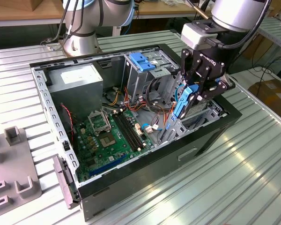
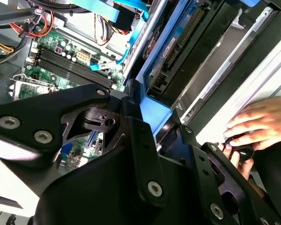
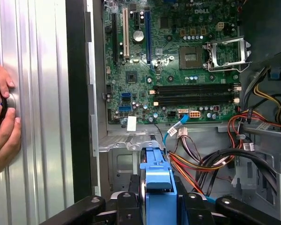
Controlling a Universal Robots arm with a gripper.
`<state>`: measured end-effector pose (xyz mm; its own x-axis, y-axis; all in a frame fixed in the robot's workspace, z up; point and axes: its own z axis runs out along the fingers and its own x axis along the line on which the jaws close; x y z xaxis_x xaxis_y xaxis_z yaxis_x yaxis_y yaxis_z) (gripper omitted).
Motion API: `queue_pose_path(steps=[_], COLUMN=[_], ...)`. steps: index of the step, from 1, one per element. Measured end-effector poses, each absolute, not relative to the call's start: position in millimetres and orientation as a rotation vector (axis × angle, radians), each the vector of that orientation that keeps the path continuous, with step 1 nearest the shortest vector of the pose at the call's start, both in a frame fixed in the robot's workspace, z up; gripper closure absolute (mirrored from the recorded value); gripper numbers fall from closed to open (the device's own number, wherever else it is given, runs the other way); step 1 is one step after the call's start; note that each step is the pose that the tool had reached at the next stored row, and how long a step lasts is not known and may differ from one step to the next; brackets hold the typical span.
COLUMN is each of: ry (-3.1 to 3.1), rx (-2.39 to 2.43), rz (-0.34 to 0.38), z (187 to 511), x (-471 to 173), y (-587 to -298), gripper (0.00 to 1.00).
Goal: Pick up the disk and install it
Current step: 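Insert the disk into the insertion slot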
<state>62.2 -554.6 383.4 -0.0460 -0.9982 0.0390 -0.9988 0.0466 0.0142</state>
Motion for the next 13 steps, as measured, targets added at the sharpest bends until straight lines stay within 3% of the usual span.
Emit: queue_pose_path(steps=[13], ry=[-2.245], rx=[2.143], rz=[0.026], z=[369], x=[62], y=[-555], gripper=[0.63])
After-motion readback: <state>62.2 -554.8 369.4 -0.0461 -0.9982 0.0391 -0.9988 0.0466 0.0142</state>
